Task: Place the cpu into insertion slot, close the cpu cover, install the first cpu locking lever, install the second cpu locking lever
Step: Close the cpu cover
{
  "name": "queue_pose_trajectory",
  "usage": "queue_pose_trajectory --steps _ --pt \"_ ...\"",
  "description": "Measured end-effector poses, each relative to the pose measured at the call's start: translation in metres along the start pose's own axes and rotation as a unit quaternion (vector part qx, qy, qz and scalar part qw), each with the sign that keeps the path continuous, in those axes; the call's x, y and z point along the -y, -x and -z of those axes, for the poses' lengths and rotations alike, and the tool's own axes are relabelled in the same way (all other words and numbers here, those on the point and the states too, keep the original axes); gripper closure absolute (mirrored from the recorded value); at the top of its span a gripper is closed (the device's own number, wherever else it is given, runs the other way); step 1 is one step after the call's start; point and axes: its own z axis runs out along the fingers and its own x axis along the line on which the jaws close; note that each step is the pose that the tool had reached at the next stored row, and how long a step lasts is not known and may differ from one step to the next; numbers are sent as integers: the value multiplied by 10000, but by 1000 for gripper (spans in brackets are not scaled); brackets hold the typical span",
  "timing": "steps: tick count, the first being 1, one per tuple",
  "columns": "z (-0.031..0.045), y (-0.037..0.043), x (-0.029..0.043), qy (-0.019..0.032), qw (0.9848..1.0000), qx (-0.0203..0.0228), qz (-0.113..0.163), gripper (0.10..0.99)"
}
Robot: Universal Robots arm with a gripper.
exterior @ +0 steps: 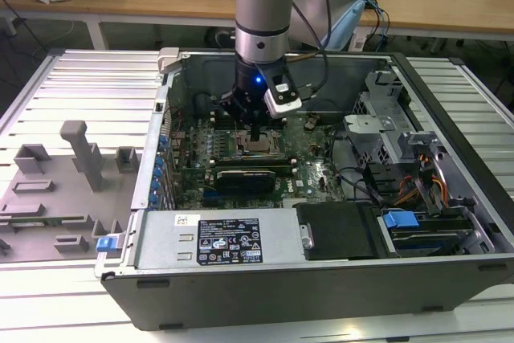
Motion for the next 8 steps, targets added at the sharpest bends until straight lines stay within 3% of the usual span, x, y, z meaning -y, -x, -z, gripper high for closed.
queue_pose_trajectory --steps 8 --pt "-23 -37 40 5 9994 -3 332 980"
